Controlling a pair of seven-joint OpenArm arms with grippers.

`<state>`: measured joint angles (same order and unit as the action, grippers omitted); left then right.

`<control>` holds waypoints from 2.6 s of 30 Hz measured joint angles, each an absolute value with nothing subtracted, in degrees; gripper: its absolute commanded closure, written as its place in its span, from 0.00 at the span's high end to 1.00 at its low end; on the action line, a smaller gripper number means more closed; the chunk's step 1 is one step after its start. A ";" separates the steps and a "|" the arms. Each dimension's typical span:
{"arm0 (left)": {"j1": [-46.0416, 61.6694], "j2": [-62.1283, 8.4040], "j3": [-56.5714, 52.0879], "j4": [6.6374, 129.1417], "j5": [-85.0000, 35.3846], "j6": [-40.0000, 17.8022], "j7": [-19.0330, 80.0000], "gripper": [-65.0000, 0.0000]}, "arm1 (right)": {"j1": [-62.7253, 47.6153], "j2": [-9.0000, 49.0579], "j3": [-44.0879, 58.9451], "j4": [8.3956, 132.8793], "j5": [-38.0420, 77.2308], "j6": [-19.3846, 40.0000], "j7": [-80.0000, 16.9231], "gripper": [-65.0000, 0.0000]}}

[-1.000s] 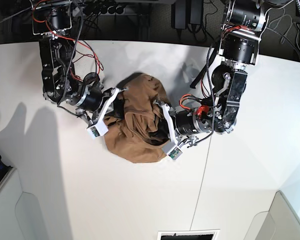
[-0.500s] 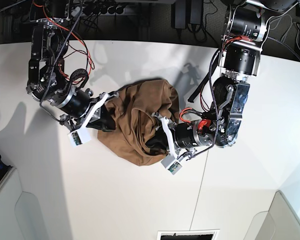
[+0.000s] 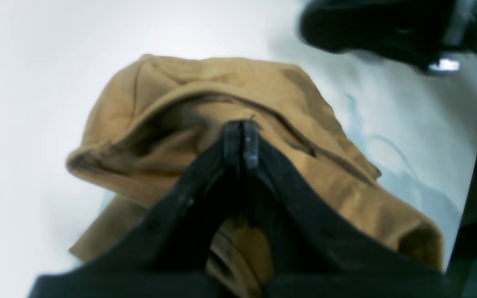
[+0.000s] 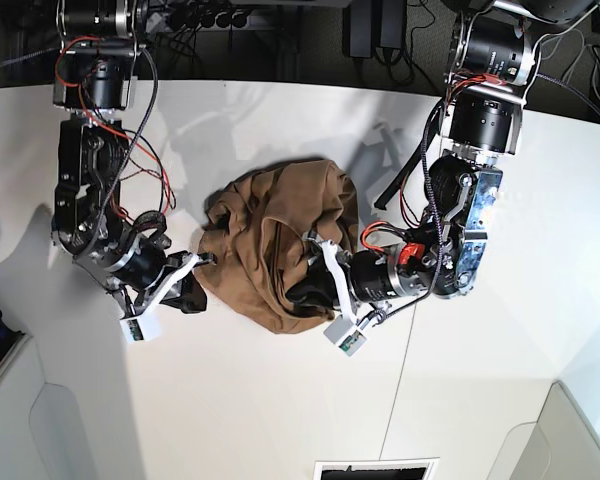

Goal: Layout the t-shirt on the table in an organized manner, then fold the t-shirt properly
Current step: 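Fold the shirt bundle inward with both grippers, compacting it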

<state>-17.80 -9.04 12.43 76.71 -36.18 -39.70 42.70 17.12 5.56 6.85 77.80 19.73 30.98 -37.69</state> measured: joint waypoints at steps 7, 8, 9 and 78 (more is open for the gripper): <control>-17.98 -7.42 12.43 76.71 -36.53 -39.68 42.87 0.00 | 21.58 3.07 -0.91 68.66 18.11 30.87 -37.85 0.00; -18.24 -7.03 12.43 76.71 -36.53 -39.68 43.33 0.00 | 21.58 2.66 -2.17 68.66 18.15 30.87 -37.78 0.00; -18.65 -6.68 12.43 76.71 -36.51 -39.68 43.57 0.00 | 21.61 2.00 -3.18 68.69 18.17 30.87 -37.78 0.00; -6.96 -24.10 9.43 93.93 -58.48 -39.66 57.41 0.25 | 21.76 -3.73 2.31 72.53 24.43 33.26 -44.16 0.00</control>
<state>-6.96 -24.10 9.43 93.93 -58.48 -39.66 57.41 21.76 -3.73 2.31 72.53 24.43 33.26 -44.16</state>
